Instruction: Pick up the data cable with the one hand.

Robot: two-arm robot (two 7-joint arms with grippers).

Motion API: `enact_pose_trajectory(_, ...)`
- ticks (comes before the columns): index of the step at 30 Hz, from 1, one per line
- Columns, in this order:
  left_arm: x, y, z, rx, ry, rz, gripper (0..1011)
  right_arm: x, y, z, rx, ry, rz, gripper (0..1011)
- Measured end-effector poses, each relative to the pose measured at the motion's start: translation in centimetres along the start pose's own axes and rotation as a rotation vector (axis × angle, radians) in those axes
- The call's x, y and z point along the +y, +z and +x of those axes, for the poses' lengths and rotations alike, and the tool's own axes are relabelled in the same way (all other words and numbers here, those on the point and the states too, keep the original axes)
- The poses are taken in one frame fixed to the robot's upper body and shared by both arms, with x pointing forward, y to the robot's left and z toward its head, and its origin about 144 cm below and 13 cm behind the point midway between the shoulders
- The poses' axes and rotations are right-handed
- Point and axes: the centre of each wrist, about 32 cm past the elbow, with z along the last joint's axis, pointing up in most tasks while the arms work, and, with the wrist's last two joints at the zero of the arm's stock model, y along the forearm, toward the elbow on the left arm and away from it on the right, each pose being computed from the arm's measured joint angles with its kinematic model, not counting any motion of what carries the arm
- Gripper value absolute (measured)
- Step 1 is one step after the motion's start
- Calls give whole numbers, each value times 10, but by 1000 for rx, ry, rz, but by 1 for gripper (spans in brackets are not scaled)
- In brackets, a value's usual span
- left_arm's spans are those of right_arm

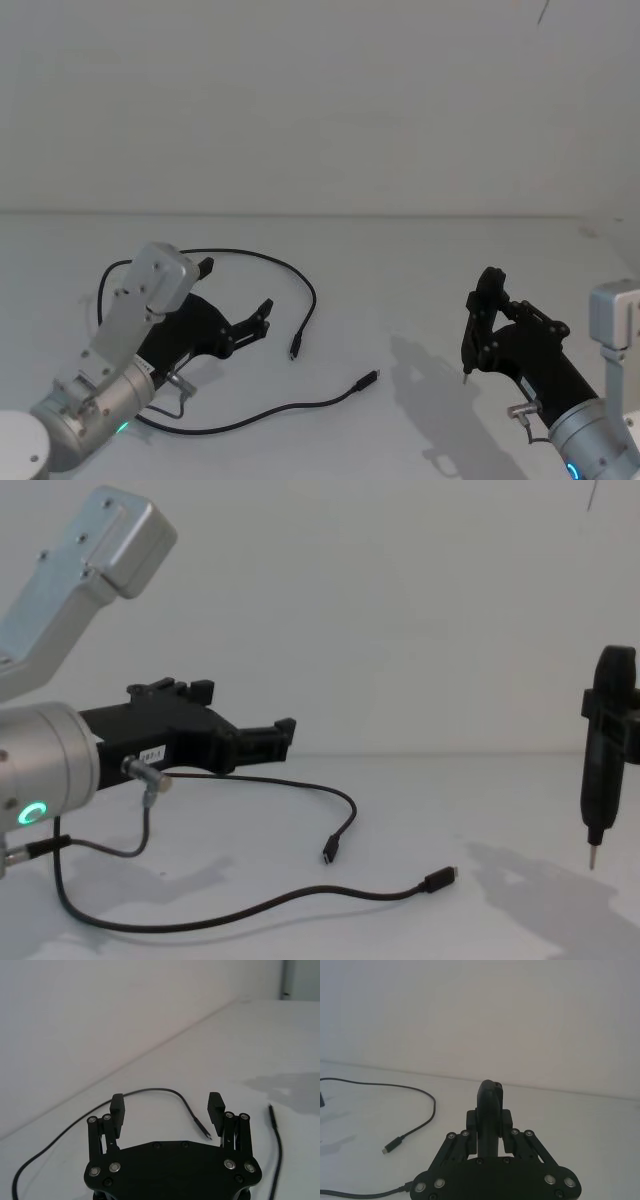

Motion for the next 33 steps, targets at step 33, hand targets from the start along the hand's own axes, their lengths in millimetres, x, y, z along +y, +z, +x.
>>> enact_pose_trajectory(33, 6, 33, 67, 54, -503, 328, 1001, 0, 0, 0, 0, 0, 0, 279)
